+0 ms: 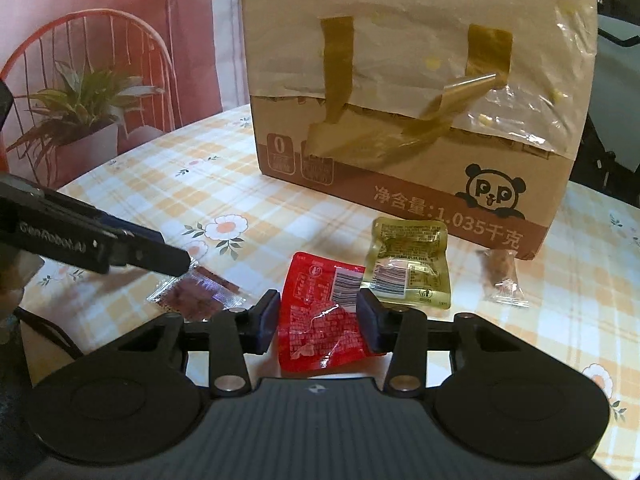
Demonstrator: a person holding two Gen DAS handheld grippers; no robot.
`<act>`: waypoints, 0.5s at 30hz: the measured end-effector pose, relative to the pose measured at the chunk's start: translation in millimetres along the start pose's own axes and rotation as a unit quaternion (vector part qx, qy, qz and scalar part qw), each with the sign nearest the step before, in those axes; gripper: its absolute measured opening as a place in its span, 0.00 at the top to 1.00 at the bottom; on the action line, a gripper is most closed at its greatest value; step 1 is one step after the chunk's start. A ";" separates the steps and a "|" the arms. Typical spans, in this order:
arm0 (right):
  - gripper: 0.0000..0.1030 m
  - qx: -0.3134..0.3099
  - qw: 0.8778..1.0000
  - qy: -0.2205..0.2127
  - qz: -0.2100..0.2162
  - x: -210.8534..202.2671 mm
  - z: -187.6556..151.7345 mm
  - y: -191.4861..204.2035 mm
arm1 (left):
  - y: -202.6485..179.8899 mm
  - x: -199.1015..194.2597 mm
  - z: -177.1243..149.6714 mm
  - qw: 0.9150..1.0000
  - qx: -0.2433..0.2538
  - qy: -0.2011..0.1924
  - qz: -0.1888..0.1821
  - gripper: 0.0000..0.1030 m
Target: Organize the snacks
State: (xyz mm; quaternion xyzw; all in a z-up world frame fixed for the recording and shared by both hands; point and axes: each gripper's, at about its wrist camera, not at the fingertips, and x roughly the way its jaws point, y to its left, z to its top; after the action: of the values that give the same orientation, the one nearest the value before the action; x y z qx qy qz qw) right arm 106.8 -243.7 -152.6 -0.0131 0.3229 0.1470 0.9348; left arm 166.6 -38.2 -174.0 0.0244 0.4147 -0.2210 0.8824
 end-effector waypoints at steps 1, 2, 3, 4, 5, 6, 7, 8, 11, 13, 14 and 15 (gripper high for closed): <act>0.56 0.002 1.000 -0.002 0.001 -0.8 -0.4 -1.1 | -1.6 0.9 -0.1 1.000 0.003 0.001 0.000 0.53; 0.56 0.006 1.000 -0.003 0.003 -1.2 -0.3 -2.2 | -3.2 1.5 -0.2 1.000 0.005 0.002 0.000 0.52; 0.56 0.010 1.000 -0.005 0.005 -1.2 -0.3 -3.5 | -4.8 1.7 -0.3 1.000 0.008 0.002 -0.001 0.52; 0.56 0.015 1.000 -0.006 0.008 -1.5 -0.7 -5.1 | -6.5 1.8 -0.3 1.000 0.012 0.002 -0.002 0.52; 0.56 0.019 1.000 -0.008 0.009 -1.7 -1.1 -5.8 | -8.6 2.2 -0.3 1.000 0.016 0.001 -0.003 0.52; 0.56 0.021 1.000 -0.008 0.010 -2.0 -1.4 -6.3 | -10.8 2.8 -0.3 1.000 0.021 0.002 -0.003 0.52; 0.56 0.022 1.000 -0.009 0.010 -2.4 -1.6 -6.3 | -13.3 3.9 -0.3 1.000 0.027 0.003 -0.003 0.52; 0.56 0.022 1.000 -0.010 0.010 -2.5 -1.8 -6.3 | -15.7 5.4 -0.4 0.999 0.033 0.005 -0.003 0.52; 0.56 0.025 1.000 -0.013 0.011 -2.8 -2.4 -7.2 | -22.2 9.0 -2.6 0.999 0.051 0.013 -0.002 0.51; 0.55 0.031 0.999 -0.013 0.009 -3.3 -3.1 -8.8 | -24.5 9.2 -3.8 0.998 0.059 0.011 0.001 0.49; 0.55 0.034 0.999 -0.015 0.009 -3.9 -3.4 -10.0 | -24.6 9.4 -4.2 0.998 0.060 0.011 0.002 0.48; 0.54 0.038 0.999 -0.015 0.010 -4.4 -3.7 -11.2 | -24.2 9.4 -4.4 0.998 0.060 0.011 0.002 0.48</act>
State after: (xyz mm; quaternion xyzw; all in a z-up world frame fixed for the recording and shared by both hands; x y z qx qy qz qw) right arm 104.5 -256.0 -153.6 0.0278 0.3140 0.1437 0.9381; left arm 158.7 -62.5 -180.4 0.0805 0.4100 -0.2432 0.8754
